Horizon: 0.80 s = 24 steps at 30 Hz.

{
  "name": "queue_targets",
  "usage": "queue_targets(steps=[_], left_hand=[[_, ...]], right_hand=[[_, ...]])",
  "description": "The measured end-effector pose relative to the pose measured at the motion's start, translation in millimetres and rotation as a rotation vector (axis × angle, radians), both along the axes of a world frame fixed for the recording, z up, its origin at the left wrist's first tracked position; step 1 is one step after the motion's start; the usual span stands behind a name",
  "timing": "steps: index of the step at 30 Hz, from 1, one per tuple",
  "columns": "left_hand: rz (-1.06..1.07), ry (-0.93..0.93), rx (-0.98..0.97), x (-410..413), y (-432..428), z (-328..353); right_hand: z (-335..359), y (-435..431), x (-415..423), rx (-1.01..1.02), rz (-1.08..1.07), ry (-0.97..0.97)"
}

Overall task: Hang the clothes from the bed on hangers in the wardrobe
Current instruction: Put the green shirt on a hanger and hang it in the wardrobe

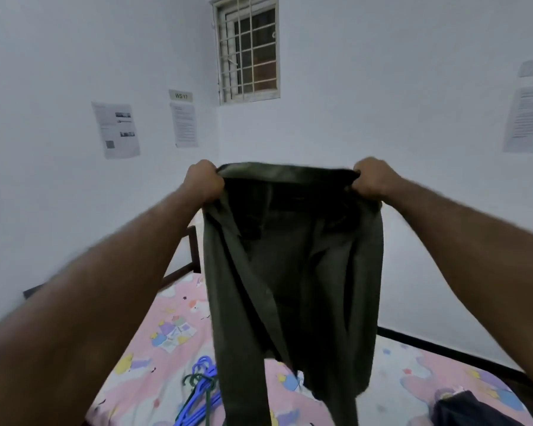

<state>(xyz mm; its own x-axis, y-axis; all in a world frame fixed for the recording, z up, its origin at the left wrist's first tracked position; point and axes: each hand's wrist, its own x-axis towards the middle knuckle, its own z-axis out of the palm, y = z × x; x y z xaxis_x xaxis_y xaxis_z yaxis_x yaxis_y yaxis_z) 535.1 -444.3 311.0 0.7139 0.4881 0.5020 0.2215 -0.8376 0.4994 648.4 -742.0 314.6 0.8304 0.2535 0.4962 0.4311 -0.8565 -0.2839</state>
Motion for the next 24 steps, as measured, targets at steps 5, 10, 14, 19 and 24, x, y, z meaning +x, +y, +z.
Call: queue_targets(steps=[5, 10, 14, 19, 24], left_hand=[[-0.098, -0.123, 0.065, 3.5, -8.1, -16.3], [-0.005, 0.135, -0.045, 7.8, 4.4, -56.2], [-0.032, -0.103, 0.042, 14.2, 1.8, -62.2], [-0.095, -0.36, -0.027, -24.5, -13.2, -198.1], [-0.028, 0.726, -0.379, -151.4, -64.9, -481.9]], right_hand=[[-17.9, 1.3, 5.4, 0.305, -0.008, -0.048], [-58.5, -7.2, 22.4, -0.041, -0.057, 0.198], [-62.1, -9.0, 14.7, 0.271, -0.044, -0.079], [-179.5, -35.5, -36.2, 0.569, 0.12, -0.129], [-454.0, -89.9, -135.1, 0.024, -0.082, 0.769]])
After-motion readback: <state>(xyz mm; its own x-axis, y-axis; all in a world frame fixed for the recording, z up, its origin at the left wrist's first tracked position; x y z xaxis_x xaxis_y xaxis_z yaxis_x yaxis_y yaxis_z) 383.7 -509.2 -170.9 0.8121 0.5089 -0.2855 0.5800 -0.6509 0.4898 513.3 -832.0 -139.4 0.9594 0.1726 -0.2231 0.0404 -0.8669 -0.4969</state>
